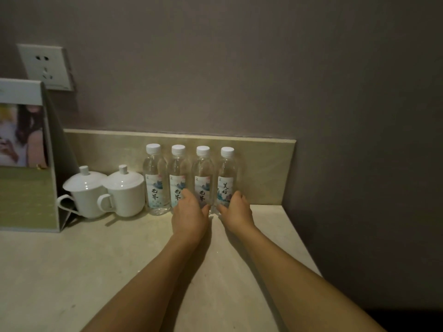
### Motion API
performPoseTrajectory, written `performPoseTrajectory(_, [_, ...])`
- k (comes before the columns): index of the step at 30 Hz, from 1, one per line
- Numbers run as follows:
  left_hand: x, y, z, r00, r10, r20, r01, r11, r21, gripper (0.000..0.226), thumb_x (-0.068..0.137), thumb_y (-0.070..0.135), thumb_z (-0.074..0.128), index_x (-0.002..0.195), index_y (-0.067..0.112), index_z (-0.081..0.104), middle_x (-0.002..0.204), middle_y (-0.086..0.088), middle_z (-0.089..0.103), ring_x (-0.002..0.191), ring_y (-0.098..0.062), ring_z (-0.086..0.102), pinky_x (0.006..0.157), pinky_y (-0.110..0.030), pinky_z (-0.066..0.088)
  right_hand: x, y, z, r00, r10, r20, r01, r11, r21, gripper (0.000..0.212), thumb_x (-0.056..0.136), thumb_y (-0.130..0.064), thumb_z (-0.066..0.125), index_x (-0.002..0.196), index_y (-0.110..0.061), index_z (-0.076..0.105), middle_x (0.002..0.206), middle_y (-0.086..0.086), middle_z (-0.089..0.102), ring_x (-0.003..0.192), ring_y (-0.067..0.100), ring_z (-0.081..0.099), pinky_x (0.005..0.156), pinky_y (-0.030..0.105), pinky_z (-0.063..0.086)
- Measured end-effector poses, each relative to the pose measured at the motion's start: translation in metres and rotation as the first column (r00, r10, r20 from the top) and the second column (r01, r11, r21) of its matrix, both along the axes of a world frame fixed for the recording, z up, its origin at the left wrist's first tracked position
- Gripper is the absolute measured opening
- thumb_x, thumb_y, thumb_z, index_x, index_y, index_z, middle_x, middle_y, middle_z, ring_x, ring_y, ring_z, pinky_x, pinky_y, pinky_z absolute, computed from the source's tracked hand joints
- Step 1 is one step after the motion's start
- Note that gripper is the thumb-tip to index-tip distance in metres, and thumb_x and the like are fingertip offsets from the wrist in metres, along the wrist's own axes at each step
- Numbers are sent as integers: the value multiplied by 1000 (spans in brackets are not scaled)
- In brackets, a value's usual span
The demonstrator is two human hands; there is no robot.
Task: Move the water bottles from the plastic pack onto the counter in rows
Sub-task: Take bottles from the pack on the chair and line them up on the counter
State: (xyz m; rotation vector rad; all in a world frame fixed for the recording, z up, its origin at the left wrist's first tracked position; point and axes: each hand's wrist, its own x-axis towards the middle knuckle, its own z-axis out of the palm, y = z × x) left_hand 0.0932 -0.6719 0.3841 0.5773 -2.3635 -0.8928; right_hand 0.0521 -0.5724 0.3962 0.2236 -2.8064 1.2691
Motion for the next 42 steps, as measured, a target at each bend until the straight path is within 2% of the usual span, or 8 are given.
performPoseTrajectory(6, [10, 4, 10, 998, -54, -35, 55, 998, 23, 32, 91, 31, 67, 107, 8, 50, 95, -11, 69, 89, -29, 69, 78, -44, 59, 10, 12, 7, 1000, -16, 15, 17, 996, -82, 47, 93, -28, 61, 131, -6, 44, 135, 14, 51, 123, 33, 52, 101, 47, 45])
performPoseTrajectory(12, [13, 51, 22, 906, -276, -322, 288, 958, -9, 12, 92, 24, 62, 90, 13, 60, 71, 1, 65, 67, -17, 65, 67, -43, 58, 20, 55, 13, 974, -205, -97, 190, 971, -146, 46, 92, -21, 55, 134, -1, 46, 137, 17, 47, 125, 33, 48, 102, 35, 38])
performPoseTrajectory(17, [15, 114, 25, 859, -397, -323, 440, 895, 70, 18, 93, 29, 58, 94, 12, 62, 76, -7, 70, 70, -29, 70, 67, -46, 60, 26, 133, 17, 904, -413, -110, 347, 860, -373, 25, 89, -18, 56, 112, -8, 59, 112, 13, 64, 106, 30, 60, 98, 42, 46])
performPoseTrajectory(23, [18, 196, 32, 829, -424, -365, 477, 876, 66, 24, 94, 22, 58, 115, 10, 57, 83, -7, 67, 74, -33, 69, 72, -50, 58, 40, 248, 11, 802, -562, -203, 436, 783, -444, 10, 89, -14, 57, 99, -15, 59, 88, 0, 62, 94, 26, 63, 87, 37, 50])
performPoseTrajectory(28, [21, 296, 34, 813, -481, -328, 528, 847, 67, 31, 94, 28, 59, 120, 12, 54, 83, -5, 67, 81, -32, 69, 76, -49, 60, 49, 354, 0, 771, -598, -222, 417, 735, -534, 8, 89, -12, 56, 88, -19, 57, 80, -2, 61, 79, 21, 65, 75, 34, 51])
performPoseTrajectory(32, [21, 382, 34, 811, -519, -269, 555, 829, 75, 32, 92, 32, 56, 119, 13, 55, 82, -5, 70, 78, -32, 71, 79, -49, 60, 54, 444, -1, 791, -608, -65, 374, 565, -735, 19, 91, -10, 51, 76, -20, 52, 68, 2, 60, 53, 12, 58, 56, 25, 47])
performPoseTrajectory(36, [17, 457, 27, 816, -544, -196, 571, 811, 128, 31, 91, 34, 56, 116, 15, 56, 82, -5, 70, 77, -30, 72, 78, -46, 60, 62, 525, -11, 789, -614, -24, 408, 553, -726, 18, 93, -10, 50, 76, -16, 53, 63, 2, 58, 41, 6, 54, 42, 17, 43])
performPoseTrajectory(42, [-6, 535, -23, 792, -609, -45, 604, 771, 204, 21, 92, 34, 56, 103, 16, 57, 85, -4, 70, 72, -26, 73, 71, -45, 63, 50, 609, -73, 757, -640, 133, 556, 523, -646, 21, 96, -11, 48, 76, -16, 54, 64, 4, 58, 47, 11, 55, 41, 17, 43])
